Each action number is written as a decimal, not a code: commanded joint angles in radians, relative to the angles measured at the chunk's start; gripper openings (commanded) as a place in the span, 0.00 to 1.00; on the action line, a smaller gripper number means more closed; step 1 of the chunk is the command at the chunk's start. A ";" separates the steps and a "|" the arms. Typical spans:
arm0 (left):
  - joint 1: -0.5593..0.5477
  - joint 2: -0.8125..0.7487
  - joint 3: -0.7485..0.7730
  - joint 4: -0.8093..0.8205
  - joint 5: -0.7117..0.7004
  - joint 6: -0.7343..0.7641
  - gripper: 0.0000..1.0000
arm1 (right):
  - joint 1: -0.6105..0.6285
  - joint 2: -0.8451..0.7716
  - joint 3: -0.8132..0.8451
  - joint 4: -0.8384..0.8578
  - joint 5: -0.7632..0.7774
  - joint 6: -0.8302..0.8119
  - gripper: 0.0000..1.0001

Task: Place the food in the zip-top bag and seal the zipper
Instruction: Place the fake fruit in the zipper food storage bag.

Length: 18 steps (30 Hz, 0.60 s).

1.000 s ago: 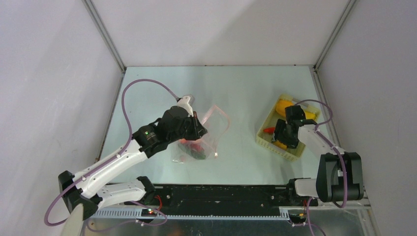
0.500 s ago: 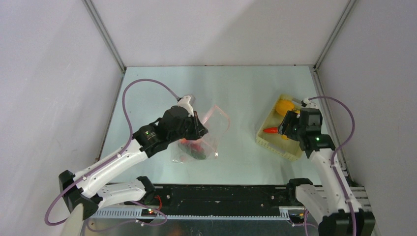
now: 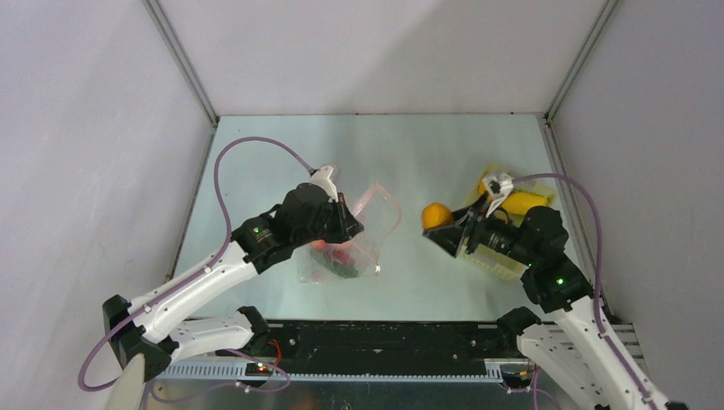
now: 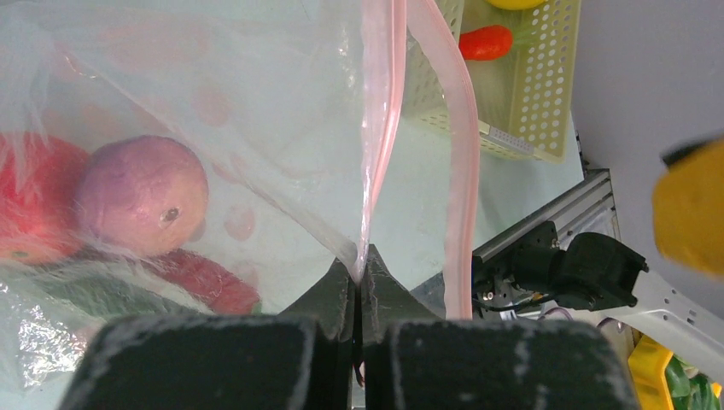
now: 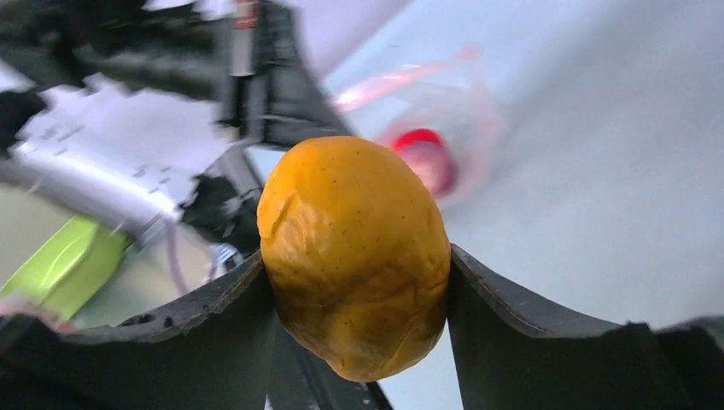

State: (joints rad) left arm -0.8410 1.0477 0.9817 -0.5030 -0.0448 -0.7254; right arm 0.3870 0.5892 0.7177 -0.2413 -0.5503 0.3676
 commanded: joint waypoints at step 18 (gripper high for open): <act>0.006 -0.044 -0.028 0.057 0.053 -0.028 0.00 | 0.535 0.400 0.117 0.409 0.610 -0.090 0.38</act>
State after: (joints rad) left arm -0.8410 1.0344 0.9623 -0.4801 -0.0109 -0.7357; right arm 0.9104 0.9718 0.7601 0.1352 -0.0990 0.3191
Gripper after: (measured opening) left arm 0.014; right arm 0.671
